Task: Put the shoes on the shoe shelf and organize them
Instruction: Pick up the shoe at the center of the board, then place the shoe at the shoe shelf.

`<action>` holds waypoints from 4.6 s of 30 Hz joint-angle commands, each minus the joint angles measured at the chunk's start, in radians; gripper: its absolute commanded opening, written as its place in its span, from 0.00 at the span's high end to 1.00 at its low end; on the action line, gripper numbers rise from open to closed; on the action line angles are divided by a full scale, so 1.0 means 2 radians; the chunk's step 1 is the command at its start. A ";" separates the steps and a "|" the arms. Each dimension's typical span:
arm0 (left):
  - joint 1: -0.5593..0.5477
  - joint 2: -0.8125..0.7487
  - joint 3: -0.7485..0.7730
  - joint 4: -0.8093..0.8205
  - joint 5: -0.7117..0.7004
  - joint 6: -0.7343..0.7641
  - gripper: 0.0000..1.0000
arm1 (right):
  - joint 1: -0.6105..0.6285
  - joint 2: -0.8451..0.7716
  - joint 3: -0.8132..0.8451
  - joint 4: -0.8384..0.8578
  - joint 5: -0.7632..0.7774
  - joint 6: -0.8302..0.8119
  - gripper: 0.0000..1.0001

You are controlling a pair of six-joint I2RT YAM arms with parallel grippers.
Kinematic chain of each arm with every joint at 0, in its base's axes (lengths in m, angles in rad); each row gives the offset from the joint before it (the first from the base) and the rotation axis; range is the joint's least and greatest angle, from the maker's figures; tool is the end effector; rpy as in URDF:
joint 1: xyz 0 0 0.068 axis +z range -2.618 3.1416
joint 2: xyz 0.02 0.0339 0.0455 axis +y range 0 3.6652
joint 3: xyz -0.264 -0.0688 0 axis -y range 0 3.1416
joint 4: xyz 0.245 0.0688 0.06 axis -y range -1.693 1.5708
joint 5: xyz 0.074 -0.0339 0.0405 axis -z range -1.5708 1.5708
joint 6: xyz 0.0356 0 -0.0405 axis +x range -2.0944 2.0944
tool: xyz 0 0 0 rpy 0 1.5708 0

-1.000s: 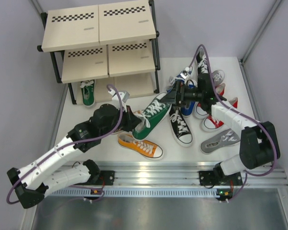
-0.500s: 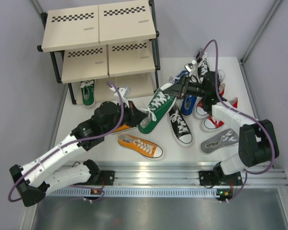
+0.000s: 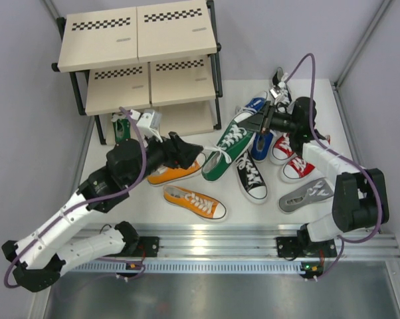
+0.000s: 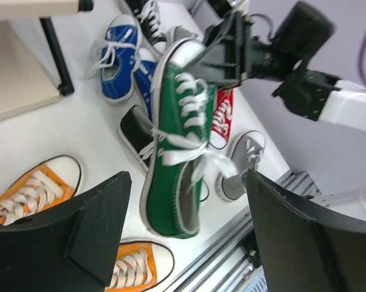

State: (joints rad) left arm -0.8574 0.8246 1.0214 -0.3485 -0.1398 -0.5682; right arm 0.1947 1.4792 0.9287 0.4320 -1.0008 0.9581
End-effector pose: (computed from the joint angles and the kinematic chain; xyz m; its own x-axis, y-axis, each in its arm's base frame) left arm 0.1198 -0.1308 0.3976 -0.4378 -0.3084 -0.8445 0.5019 0.6955 -0.5142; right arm 0.3166 0.0930 0.2883 -0.8231 0.2877 -0.4896 -0.4368 0.2302 0.8696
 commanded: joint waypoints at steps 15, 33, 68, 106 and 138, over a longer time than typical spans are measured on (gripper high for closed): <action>-0.007 0.151 0.051 0.044 0.156 0.075 0.36 | 0.000 -0.012 0.016 -0.050 0.012 -0.048 1.00; -0.036 0.186 0.012 0.043 0.121 0.106 0.43 | 0.000 0.003 0.021 -0.044 0.010 -0.040 1.00; -0.067 0.215 0.022 -0.027 0.032 0.145 0.55 | 0.000 0.008 0.020 -0.031 0.008 -0.036 1.00; 0.013 0.052 0.003 -0.135 -0.134 0.216 1.00 | -0.014 -0.024 0.021 -0.085 -0.037 -0.171 0.08; 0.347 0.227 -0.067 0.158 0.096 0.425 1.00 | -0.022 -0.051 0.017 -0.162 -0.053 -0.256 0.08</action>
State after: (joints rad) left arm -0.1699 1.2701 0.8890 -0.2527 0.0223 0.2050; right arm 0.1669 1.4109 0.9550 0.1226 -1.0840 0.5060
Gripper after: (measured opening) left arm 0.036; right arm 0.923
